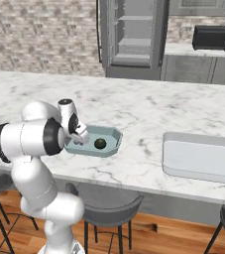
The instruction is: Place the cold items (mushroom and squash) from the fridge in one tupperware on the dining counter. Place the warm items (kebab skewer and hot dog) in the stove area in another tupperware.
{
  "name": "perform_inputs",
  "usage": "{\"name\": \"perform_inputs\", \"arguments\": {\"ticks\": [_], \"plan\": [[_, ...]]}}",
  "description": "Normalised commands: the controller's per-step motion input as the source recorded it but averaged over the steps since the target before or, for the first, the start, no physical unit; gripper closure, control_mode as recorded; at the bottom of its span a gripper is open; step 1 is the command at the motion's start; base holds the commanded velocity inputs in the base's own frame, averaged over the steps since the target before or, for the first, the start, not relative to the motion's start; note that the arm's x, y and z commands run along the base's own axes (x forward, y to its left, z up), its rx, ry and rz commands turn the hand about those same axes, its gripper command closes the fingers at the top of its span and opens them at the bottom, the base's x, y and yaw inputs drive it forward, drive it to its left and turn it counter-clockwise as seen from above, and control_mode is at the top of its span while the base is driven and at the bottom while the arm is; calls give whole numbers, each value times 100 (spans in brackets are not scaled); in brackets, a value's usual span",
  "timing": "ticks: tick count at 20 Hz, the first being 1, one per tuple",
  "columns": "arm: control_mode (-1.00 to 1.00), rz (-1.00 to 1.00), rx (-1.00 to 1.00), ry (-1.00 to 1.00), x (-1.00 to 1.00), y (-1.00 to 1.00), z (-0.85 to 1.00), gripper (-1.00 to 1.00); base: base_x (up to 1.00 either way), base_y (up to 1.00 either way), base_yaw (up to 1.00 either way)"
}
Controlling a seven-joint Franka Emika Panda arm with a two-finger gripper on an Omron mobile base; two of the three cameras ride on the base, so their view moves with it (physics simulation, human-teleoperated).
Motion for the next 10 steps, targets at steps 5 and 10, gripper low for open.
{"name": "perform_inputs", "arguments": {"ticks": [5,10], "plan": [[-100,1,0,13,15,20,-16,-100,0,0,0],[-100,2,0,1,0,1,-29,-100,0,0,0]]}}
